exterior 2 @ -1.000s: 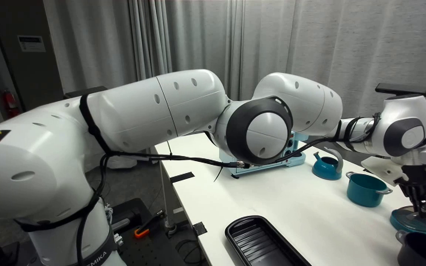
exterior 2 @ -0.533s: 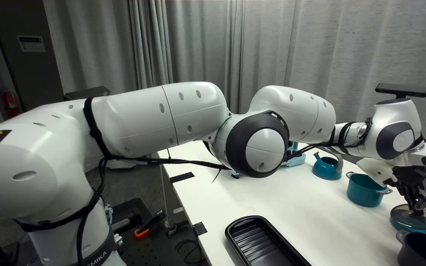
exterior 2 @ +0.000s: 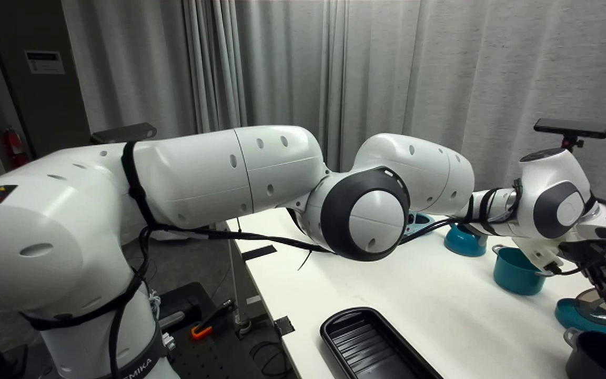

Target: Remove the lid from the pot and put it on the pan

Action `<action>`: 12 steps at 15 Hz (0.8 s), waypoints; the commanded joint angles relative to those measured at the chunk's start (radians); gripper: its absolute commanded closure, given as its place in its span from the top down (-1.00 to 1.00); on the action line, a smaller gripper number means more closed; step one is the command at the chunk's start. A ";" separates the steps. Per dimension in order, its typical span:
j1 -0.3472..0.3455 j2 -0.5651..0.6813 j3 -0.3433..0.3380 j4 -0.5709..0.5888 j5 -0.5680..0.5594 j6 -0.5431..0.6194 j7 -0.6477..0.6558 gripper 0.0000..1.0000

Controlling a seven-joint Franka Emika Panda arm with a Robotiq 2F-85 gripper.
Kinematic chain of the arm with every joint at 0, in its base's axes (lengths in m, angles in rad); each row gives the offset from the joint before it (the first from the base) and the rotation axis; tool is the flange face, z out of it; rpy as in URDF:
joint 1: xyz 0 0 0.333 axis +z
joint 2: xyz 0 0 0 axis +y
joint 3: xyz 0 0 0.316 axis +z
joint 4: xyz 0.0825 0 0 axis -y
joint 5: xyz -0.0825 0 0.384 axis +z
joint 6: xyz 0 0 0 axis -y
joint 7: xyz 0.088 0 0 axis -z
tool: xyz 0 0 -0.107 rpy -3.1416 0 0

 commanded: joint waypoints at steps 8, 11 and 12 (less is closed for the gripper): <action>0.015 0.035 -0.062 0.024 -0.048 0.037 0.111 0.09; 0.016 0.037 -0.060 0.023 -0.047 0.034 0.106 0.54; 0.016 0.038 -0.060 0.023 -0.047 0.033 0.104 0.71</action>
